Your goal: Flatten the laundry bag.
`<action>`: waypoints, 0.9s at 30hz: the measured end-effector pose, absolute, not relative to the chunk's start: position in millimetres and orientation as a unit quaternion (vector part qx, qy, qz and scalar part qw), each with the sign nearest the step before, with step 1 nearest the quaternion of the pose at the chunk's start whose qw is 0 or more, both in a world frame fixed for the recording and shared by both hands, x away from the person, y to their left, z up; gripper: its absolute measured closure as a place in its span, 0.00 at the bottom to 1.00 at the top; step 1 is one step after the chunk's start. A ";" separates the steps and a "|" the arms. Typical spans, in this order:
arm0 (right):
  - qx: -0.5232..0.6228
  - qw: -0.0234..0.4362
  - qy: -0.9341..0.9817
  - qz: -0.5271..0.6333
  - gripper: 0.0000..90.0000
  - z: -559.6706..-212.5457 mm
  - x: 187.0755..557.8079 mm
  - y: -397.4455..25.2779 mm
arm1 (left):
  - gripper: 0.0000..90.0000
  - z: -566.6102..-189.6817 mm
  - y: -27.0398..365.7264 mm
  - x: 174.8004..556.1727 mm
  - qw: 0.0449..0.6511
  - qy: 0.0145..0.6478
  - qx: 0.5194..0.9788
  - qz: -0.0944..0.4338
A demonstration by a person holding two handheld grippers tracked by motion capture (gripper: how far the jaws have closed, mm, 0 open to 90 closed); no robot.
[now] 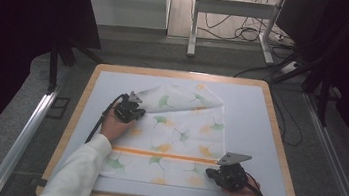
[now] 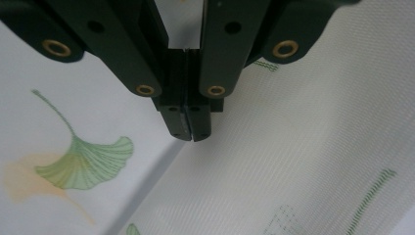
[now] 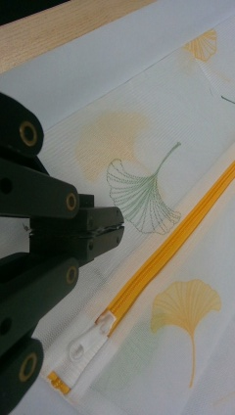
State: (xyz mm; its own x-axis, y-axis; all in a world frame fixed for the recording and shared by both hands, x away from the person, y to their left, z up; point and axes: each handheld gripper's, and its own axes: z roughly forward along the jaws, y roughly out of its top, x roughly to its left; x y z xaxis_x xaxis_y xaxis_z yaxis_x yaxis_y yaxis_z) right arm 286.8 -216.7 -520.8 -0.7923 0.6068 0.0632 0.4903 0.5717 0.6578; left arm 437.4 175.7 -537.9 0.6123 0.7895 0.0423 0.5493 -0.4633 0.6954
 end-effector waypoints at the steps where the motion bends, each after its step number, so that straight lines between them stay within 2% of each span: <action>1: 0.311 0.085 0.883 0.342 0.99 -520.7 286.6 -216.5 | 1.00 -538.0 175.9 439.0 0.329 0.402 0.834 0.186; 17: 0.308 0.071 0.882 0.349 0.99 -521.6 286.6 -214.9 | 1.00 -528.7 180.1 474.9 0.347 0.423 0.814 0.198; 22: 0.305 0.071 0.883 0.350 0.99 -521.7 287.1 -215.2 | 1.00 -519.9 177.4 465.4 0.363 0.405 0.818 0.188; 27: 0.305 0.072 0.883 0.349 0.99 -521.7 287.0 -215.0 | 1.00 -524.5 172.2 448.0 0.345 0.370 0.846 0.167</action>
